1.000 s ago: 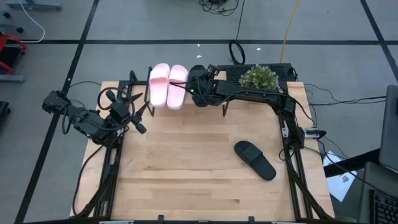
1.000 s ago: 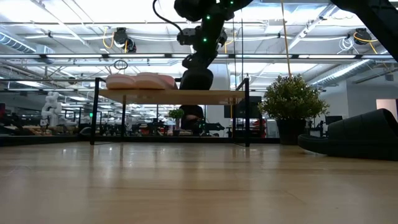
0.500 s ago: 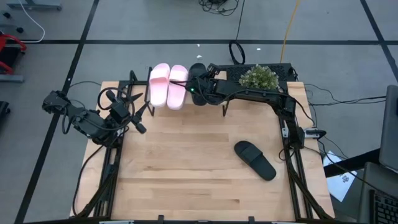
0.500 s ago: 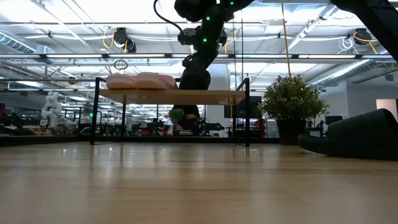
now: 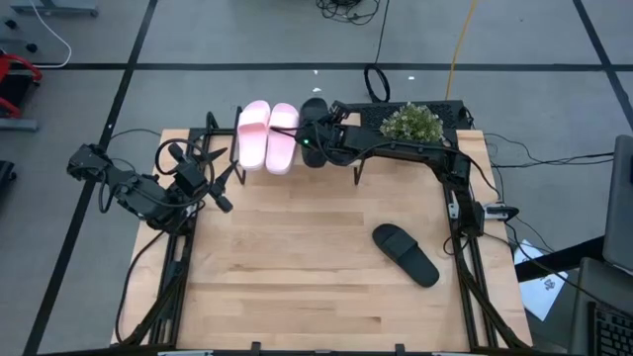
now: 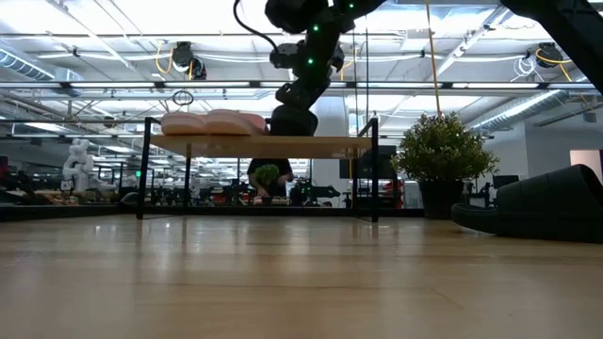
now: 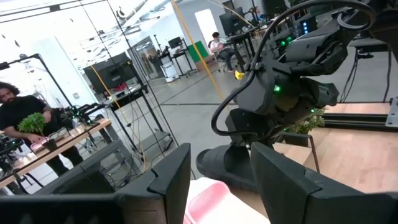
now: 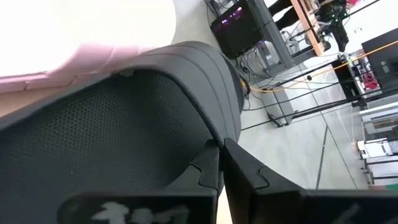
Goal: Pick and place slides into the shelf
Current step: Put the left black slide on the shelf
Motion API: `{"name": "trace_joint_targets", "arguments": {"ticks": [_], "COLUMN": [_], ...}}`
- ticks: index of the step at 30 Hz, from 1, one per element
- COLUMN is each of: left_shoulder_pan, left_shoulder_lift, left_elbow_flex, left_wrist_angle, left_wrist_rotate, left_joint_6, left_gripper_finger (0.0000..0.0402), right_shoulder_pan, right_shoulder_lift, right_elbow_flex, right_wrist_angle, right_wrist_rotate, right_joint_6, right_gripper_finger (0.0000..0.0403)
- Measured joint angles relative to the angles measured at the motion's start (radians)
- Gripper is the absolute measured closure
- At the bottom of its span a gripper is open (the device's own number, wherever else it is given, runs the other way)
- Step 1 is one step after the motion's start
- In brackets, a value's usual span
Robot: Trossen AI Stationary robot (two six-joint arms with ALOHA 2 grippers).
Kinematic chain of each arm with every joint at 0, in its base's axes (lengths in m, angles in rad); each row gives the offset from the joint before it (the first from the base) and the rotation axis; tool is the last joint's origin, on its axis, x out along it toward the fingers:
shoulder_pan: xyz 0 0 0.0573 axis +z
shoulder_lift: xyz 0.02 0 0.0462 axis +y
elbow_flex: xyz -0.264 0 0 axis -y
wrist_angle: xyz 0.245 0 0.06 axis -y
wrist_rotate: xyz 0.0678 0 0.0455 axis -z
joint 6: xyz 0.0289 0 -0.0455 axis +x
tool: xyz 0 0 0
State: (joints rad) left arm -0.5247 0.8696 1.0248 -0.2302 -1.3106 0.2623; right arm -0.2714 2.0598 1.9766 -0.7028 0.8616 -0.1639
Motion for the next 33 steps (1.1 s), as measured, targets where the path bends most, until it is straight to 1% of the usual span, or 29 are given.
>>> {"name": "trace_joint_targets", "arguments": {"ticks": [7,19,22,33], "left_shoulder_pan": [0.0,0.0,0.0,0.0], "left_shoulder_lift": [0.0,0.0,0.0,0.0], "left_elbow_flex": [0.0,0.0,0.0,0.0], "left_wrist_angle": [0.0,0.0,0.0,0.0], "left_wrist_rotate": [0.001,0.001,0.002,0.003], "left_joint_6": [0.0,0.0,0.0,0.0], "left_gripper_finger": [0.0227,0.0227,0.0227,0.0227], "right_shoulder_pan": [-0.004,-0.002,-0.002,-0.009], "right_shoulder_lift": [0.0,0.0,0.0,0.0], "right_elbow_flex": [0.0,0.0,0.0,0.0], "right_wrist_angle": [-0.055,-0.048,-0.022,-0.013], "right_wrist_rotate": [0.0,-0.004,-0.029,-0.029], "right_joint_6": [0.041,0.048,0.048,0.048], "right_gripper_finger": [0.0403,0.0403,0.0403,0.0403]}}
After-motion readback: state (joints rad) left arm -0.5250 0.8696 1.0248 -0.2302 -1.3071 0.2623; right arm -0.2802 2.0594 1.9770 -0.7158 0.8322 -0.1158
